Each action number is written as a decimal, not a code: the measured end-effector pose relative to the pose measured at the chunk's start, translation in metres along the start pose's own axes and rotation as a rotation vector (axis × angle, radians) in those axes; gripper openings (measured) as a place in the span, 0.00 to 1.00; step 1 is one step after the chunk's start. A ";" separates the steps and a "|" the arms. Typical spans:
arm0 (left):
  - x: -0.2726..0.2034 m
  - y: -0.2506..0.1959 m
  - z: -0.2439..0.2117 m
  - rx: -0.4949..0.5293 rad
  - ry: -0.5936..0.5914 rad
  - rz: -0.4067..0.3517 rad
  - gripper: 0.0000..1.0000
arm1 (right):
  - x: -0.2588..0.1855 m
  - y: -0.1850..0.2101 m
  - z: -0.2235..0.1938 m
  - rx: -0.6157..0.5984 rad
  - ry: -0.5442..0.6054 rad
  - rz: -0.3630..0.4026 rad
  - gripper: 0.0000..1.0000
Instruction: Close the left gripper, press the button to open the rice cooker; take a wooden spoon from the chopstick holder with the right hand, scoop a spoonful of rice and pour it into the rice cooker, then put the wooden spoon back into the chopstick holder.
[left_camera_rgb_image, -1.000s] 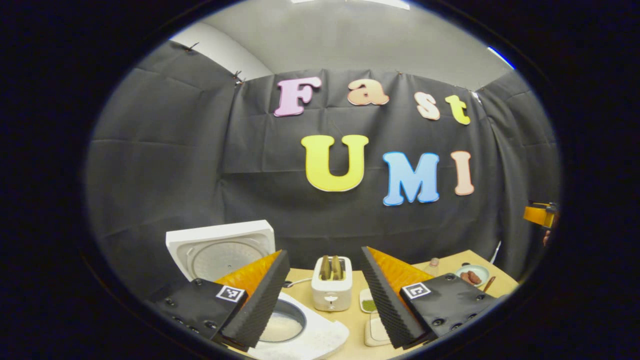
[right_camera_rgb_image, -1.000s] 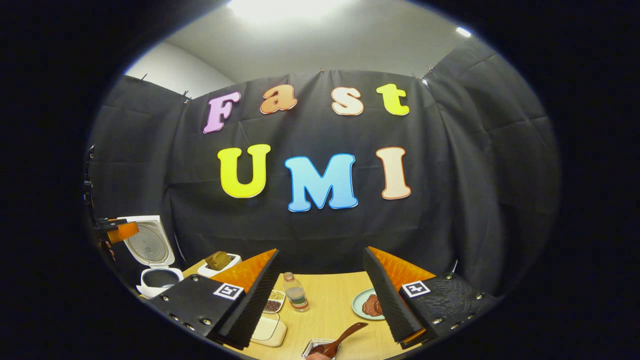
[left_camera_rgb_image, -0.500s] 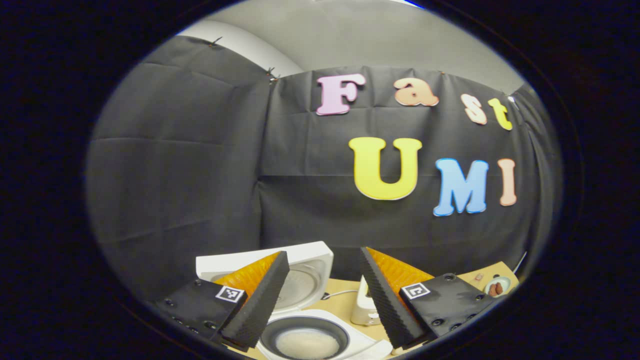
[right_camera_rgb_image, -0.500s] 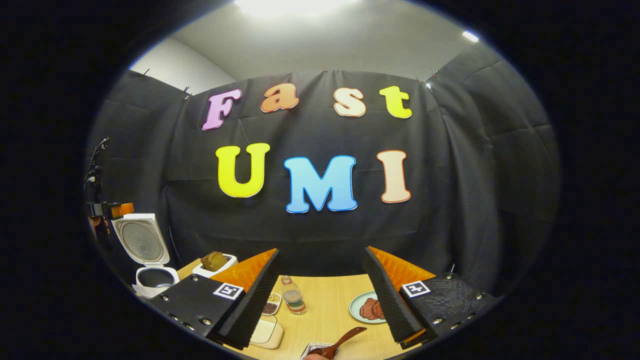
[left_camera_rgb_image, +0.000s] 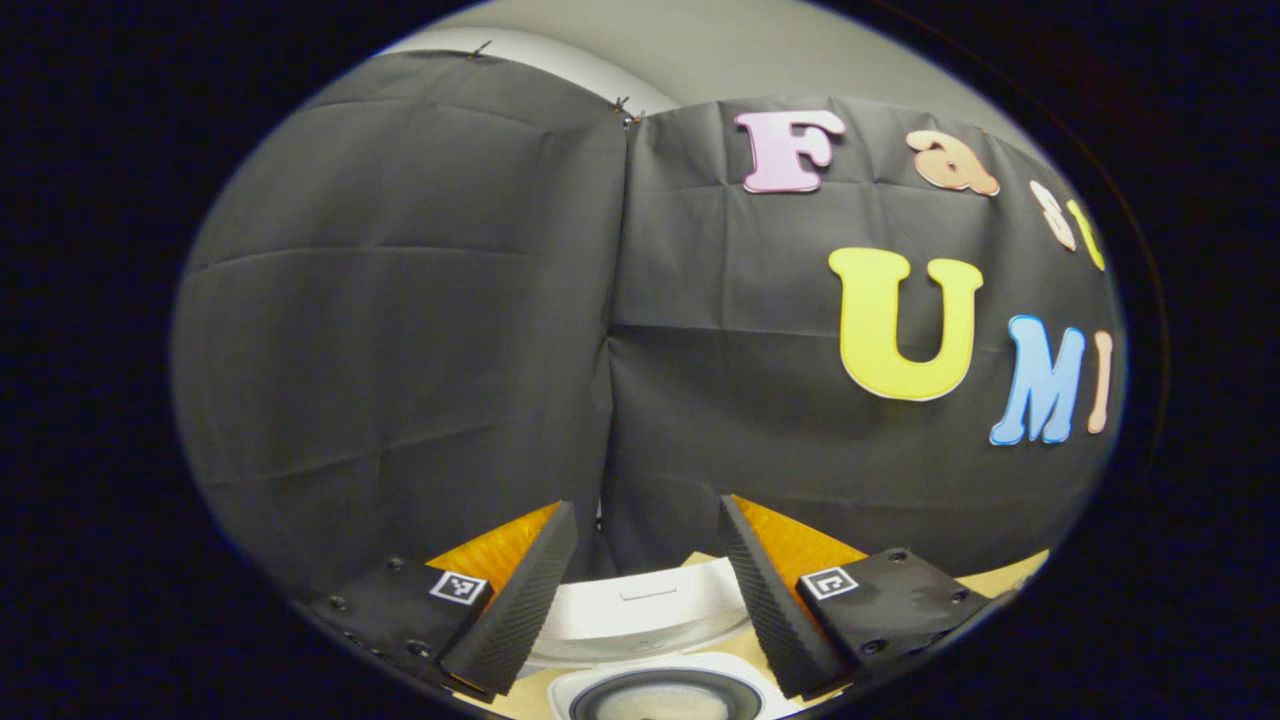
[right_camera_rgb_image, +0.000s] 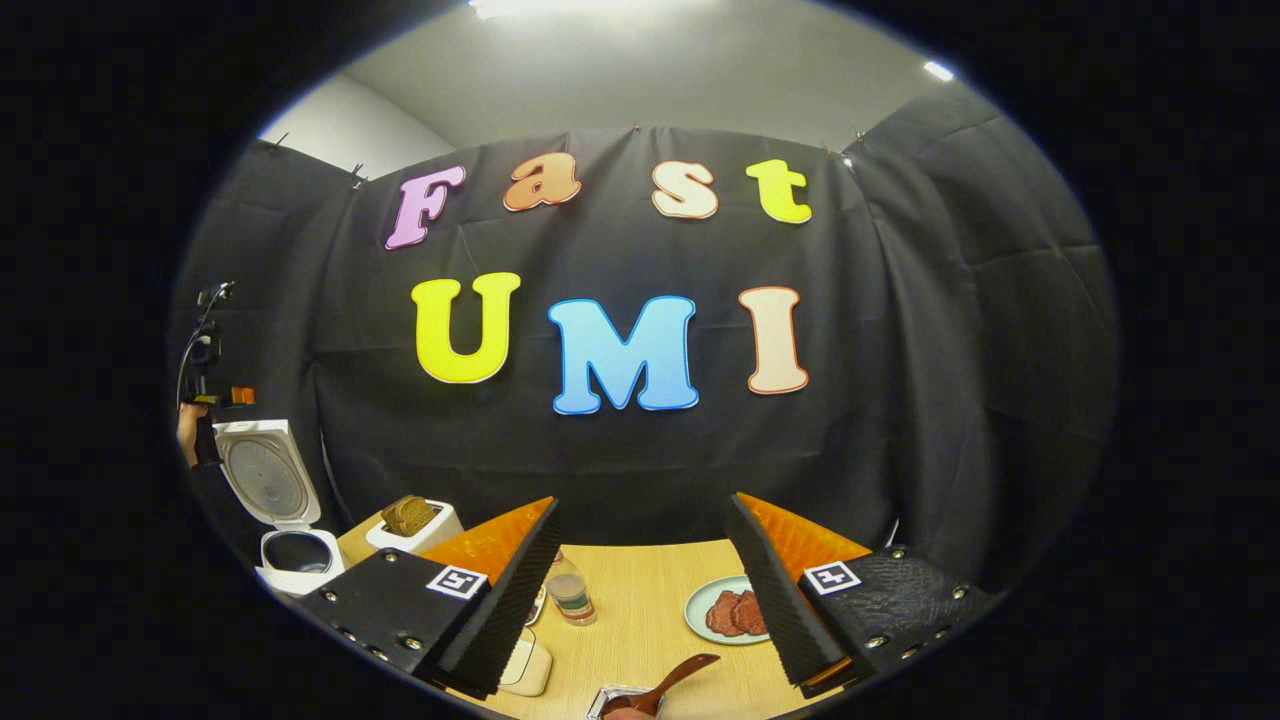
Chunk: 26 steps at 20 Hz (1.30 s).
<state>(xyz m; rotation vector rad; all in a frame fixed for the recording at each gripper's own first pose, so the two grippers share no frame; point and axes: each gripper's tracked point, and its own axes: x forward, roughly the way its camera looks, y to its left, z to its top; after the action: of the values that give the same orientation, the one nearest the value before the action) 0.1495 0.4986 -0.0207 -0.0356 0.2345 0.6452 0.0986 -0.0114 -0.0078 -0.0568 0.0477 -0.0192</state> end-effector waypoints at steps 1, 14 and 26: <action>0.008 0.003 -0.005 0.004 0.015 0.007 0.98 | 0.000 -0.001 0.000 0.004 0.002 -0.003 0.99; -0.008 -0.003 -0.047 -0.037 0.137 -0.015 0.96 | -0.010 0.005 0.011 0.000 -0.025 0.028 0.99; -0.083 -0.032 -0.092 -0.041 0.114 -0.047 0.98 | -0.021 0.017 0.011 -0.008 -0.026 0.080 0.99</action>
<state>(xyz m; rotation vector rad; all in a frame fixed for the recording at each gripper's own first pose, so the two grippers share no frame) 0.0856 0.4140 -0.0925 -0.1169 0.3293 0.6015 0.0789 0.0067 0.0029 -0.0634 0.0238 0.0616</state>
